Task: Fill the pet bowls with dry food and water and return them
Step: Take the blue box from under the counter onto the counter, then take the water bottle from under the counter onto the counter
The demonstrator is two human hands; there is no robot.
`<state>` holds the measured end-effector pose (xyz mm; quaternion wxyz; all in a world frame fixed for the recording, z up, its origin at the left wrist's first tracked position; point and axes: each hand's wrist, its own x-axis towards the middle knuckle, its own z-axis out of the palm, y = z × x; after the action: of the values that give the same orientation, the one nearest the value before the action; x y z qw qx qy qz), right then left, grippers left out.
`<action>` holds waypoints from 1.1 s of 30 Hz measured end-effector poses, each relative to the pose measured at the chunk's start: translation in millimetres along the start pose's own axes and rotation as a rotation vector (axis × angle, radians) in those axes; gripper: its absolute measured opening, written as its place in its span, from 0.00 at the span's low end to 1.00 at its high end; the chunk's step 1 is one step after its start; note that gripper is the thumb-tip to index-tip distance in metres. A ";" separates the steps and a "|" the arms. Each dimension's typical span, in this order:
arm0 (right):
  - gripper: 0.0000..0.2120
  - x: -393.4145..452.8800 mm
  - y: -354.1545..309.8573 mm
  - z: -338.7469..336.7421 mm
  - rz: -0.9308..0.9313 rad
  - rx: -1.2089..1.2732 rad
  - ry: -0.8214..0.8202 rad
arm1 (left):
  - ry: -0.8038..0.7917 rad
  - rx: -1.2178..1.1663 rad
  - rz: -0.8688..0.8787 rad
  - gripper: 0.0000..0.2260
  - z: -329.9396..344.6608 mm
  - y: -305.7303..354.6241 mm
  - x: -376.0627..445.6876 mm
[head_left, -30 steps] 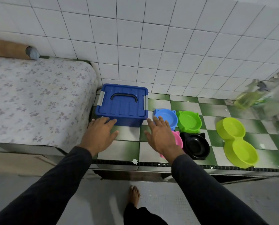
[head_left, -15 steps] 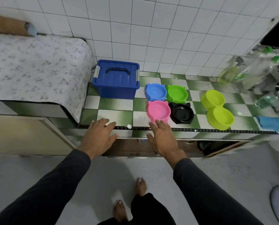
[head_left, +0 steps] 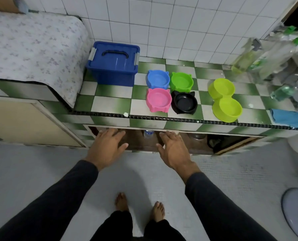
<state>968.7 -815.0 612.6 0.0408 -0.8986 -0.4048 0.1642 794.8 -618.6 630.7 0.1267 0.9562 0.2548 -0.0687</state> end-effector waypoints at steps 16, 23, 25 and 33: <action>0.31 15.9 53.3 60.2 0.100 0.223 -0.141 | -0.178 -0.153 -0.066 0.35 114.7 21.8 25.2; 0.30 76.9 84.0 158.6 0.085 0.261 -0.097 | -0.213 -0.153 -0.058 0.44 203.3 -2.6 82.1; 0.29 98.5 95.5 195.6 0.074 0.292 -0.070 | -0.222 -0.153 -0.041 0.43 241.8 -12.7 101.9; 0.29 174.5 133.3 330.2 0.073 0.338 -0.049 | -0.202 -0.116 0.014 0.37 377.8 -47.5 171.5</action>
<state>1063.5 -794.6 228.1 0.1753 -0.8889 -0.3393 0.2530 893.2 -602.9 225.1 0.2075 0.9371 0.2377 -0.1491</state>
